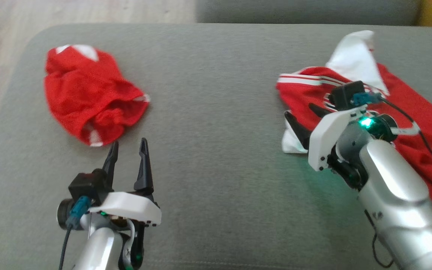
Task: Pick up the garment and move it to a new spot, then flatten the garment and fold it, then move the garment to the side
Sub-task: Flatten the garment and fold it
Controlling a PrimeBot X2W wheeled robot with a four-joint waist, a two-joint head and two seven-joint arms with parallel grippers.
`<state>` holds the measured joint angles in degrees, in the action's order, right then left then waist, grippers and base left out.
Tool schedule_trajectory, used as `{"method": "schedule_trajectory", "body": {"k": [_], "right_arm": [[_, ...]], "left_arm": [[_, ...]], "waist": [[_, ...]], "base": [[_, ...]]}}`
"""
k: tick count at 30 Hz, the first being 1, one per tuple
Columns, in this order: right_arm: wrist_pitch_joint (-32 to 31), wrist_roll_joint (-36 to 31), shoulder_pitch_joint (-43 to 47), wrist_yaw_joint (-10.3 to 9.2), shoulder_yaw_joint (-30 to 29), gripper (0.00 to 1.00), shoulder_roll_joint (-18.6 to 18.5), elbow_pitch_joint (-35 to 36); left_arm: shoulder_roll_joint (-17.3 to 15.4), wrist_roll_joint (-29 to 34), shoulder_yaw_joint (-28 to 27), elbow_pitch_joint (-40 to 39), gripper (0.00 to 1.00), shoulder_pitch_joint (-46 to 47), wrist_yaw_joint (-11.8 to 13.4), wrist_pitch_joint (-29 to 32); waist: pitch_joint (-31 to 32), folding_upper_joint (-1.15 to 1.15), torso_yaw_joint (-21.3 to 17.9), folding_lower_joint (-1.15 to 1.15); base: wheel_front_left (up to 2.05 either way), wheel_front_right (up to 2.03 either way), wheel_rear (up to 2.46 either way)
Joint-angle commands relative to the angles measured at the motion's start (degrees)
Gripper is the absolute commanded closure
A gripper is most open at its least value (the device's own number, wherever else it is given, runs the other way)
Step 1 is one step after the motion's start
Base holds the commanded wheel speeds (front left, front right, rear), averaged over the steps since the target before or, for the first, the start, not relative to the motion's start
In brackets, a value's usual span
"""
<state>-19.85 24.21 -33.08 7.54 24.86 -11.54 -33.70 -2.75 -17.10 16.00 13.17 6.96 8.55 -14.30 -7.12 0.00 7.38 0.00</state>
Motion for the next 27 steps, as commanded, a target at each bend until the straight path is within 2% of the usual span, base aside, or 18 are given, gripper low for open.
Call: {"method": "schedule_trajectory", "body": {"k": [1,4,6,7,8,9,10,14,19,23,25,27], "right_arm": [[-0.5,-0.31,-2.34,-0.05,0.95,0.0,0.25,-0.84],[-2.16,-1.88,-5.49,-0.05,2.2,0.0,-0.04,-7.87],[-2.75,-3.84,-7.24,-0.05,1.59,0.13,-0.39,-12.54],[-2.66,-4.43,-7.92,-0.05,0.92,0.26,-0.03,-14.46],[-2.67,-4.43,-8.3,-0.05,0.55,0.44,0.75,-16.06],[-2.66,-4.13,-8.56,-0.05,0.47,0.84,1.5,-17.34],[-2.39,-4.11,-8.8,-0.05,0.69,1.0,1.89,-18.31],[1.68,-3.86,-9.95,-0.05,1.03,1.0,2.58,-19.79],[7.81,1.94,-9.55,-0.05,-1.21,1.0,2.59,-15.64],[7.17,6.95,-7.83,-0.05,-4.45,1.0,-2.11,-11.7],[6.37,8.52,-7.18,-0.05,-5.71,1.0,-3.5,-10.96],[4.61,11.16,-5.9,-0.05,-8.31,1.0,-6.59,-10.0]], "left_arm": [[-0.22,-0.34,-1.52,-1.91,0.0,2.31,0.16,-0.7],[-0.18,-0.92,-1.25,-1.97,0.0,2.55,0.36,-0.7],[-0.16,-1.17,-1.15,-1.94,0.0,2.61,0.46,-0.7],[-0.15,-1.28,-1.25,-1.97,0.0,2.56,0.58,-0.7],[-0.15,-1.37,-1.32,-2.06,0.0,2.46,0.68,-0.7],[-0.15,-1.46,-1.33,-2.17,0.0,2.35,0.79,-0.7],[-0.14,-1.53,-1.39,-2.25,0.0,2.22,0.92,-0.7],[-0.14,-1.56,-1.82,-2.33,0.0,1.78,1.16,-0.7],[-0.13,-1.11,-2.51,-2.3,0.0,1.39,1.0,-0.7],[-0.13,-0.9,-2.56,-2.39,0.0,1.31,0.87,-0.7],[-0.13,-0.91,-2.46,-2.48,0.0,1.39,0.92,-0.7],[-0.13,-0.96,-2.17,-2.63,0.0,1.69,0.93,-0.7]], "waist": [[-0.73,0.0,2.52,0.0],[-1.25,0.0,4.51,0.0],[-1.39,0.0,5.43,0.0],[-1.43,0.0,5.63,0.0],[-1.45,0.0,5.76,0.0],[-1.45,0.0,5.79,0.0],[-1.42,0.0,5.69,0.0],[-0.99,0.0,3.95,0.0],[-0.2,0.0,0.24,0.0],[-0.3,0.0,-2.09,0.0],[-0.46,0.0,-2.37,0.0],[-1.0,0.0,-2.55,0.0]], "base": [[0.0,0.0,0.0],[0.0,0.0,0.0],[0.0,0.0,0.0],[0.0,0.0,0.0],[0.0,0.0,0.0],[0.0,0.0,0.0],[0.0,0.0,0.0],[0.0,0.0,0.0],[0.0,0.0,0.0],[0.0,0.0,0.0],[0.0,0.0,0.0],[0.0,0.0,0.0]]}}
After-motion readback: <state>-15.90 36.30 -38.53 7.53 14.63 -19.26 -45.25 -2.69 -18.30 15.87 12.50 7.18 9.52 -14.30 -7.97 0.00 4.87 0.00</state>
